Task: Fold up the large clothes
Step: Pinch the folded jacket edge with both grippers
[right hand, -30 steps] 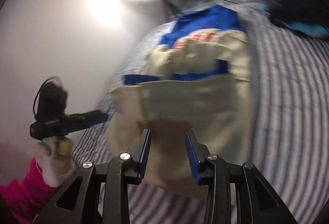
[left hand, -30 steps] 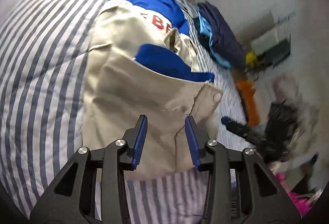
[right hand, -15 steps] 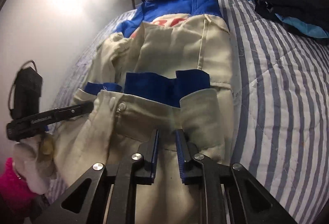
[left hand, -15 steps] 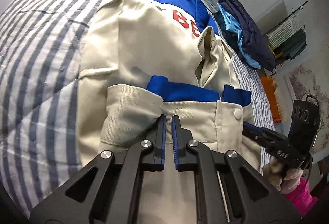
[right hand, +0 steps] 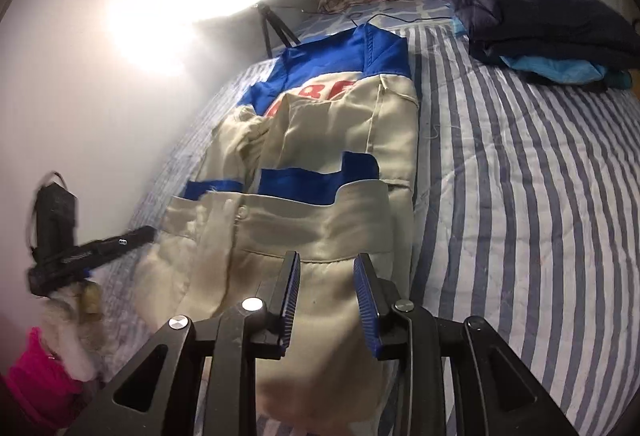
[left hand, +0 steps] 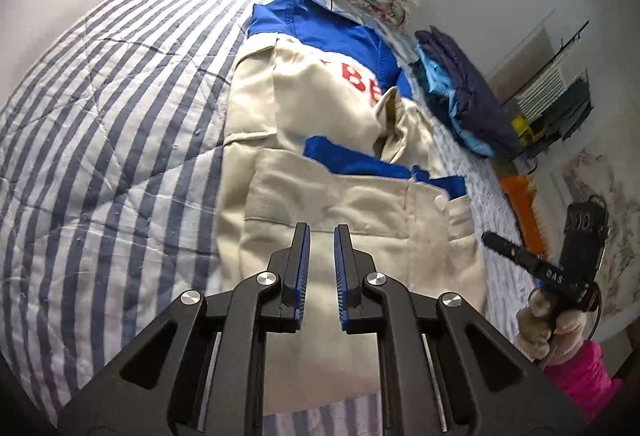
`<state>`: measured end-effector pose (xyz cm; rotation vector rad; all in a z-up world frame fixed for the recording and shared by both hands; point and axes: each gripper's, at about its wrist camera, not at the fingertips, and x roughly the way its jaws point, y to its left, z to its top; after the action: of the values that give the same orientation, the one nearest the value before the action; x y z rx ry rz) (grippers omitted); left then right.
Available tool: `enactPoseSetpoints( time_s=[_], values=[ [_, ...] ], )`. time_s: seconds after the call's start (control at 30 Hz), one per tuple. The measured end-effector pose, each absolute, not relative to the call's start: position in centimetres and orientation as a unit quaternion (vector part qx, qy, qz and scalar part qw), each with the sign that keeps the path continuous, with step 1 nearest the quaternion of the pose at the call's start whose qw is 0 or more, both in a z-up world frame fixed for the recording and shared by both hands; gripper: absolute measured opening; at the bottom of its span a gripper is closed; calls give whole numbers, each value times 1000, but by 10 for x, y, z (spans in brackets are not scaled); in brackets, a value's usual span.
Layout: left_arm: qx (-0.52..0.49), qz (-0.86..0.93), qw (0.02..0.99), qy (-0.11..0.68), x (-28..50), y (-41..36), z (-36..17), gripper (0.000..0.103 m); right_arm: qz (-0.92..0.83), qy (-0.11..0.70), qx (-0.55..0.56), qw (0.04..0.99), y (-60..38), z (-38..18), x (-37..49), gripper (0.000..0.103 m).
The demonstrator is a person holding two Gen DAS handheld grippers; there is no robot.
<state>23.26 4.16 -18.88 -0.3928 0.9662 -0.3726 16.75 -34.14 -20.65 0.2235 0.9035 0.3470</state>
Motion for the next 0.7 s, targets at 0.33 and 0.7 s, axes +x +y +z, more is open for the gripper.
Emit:
enactPoseSetpoints(
  time_s=[0.33, 0.7],
  values=[
    [-160, -147, 838, 501, 259, 38, -222, 9, 211, 461, 222, 833, -388, -242, 151, 45],
    [-155, -147, 838, 501, 261, 37, -220, 9, 213, 488, 180, 827, -366, -244, 135, 11]
  ],
)
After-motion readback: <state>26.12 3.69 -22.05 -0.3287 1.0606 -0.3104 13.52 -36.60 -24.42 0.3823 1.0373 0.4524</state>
